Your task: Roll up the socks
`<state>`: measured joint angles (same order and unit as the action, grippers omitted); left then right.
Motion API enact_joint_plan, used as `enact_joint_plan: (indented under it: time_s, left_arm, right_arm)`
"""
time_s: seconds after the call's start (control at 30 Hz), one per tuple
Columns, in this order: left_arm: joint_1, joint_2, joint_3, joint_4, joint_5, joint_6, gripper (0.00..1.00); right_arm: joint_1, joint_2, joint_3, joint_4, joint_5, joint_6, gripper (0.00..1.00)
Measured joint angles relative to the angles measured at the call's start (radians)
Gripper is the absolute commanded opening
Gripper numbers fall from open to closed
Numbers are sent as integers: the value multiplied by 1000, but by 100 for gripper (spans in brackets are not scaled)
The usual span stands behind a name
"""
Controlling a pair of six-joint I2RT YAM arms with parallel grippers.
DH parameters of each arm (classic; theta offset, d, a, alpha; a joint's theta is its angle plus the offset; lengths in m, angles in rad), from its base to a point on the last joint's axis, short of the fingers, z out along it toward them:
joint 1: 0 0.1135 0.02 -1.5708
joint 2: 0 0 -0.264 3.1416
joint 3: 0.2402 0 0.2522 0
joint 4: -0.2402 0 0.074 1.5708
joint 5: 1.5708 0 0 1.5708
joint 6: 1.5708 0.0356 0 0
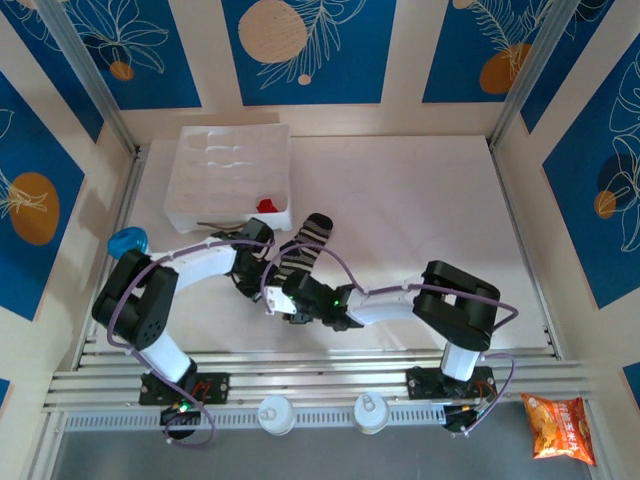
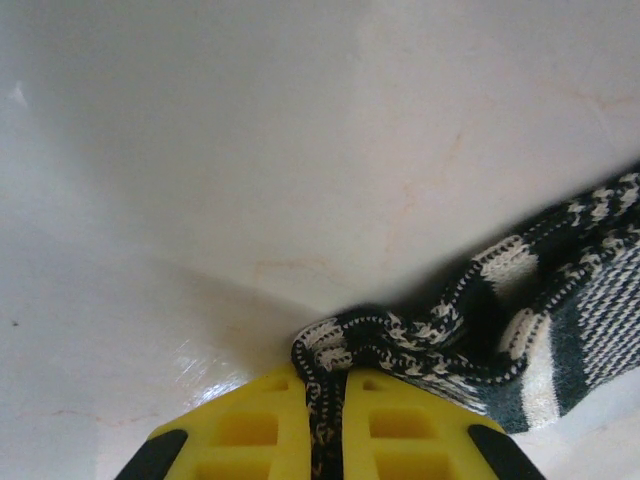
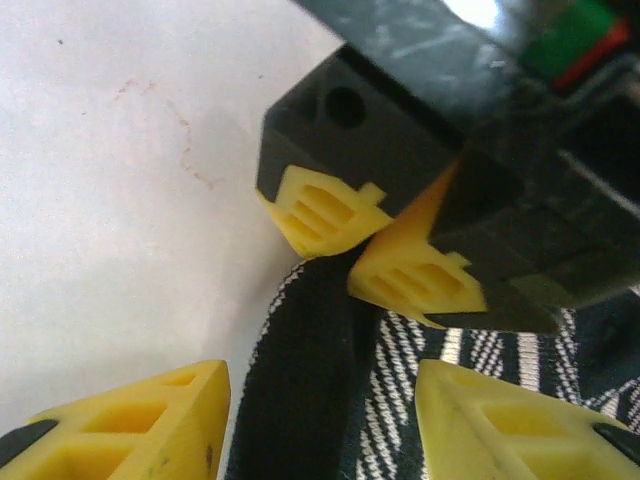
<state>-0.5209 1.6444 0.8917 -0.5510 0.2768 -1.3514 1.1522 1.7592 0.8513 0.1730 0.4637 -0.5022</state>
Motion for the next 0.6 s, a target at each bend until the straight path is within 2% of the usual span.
enact_joint_plan:
  time_s: [0.1,0.2,0.3,0.33,0.4,0.5,0.6]
  left_arm:
    - [3,1,1,0,4,0,11]
    - [4,1,1,-1,7,0,10]
    - [4,0,1,-1,8,0,10]
    - [5,0,1,-1,8,0,12]
    - [9,-2,1,5,6,-3,20]
    - [13,-21,-6,7,-10,-8,43]
    - [22,-82,-23,5,-64,-36,59]
  right_arm:
    - [4,33,12,-8,10,25,40]
    - [10,60,32,-16,30,53,31]
    - [14,78,51,-33,38,87,14]
    - [13,82,56,-35,43,100,5]
    - [10,85,63,-37,46,121,0]
    - [-2,85,64,-35,29,157,0]
    - [-18,75,64,-32,-33,204,0]
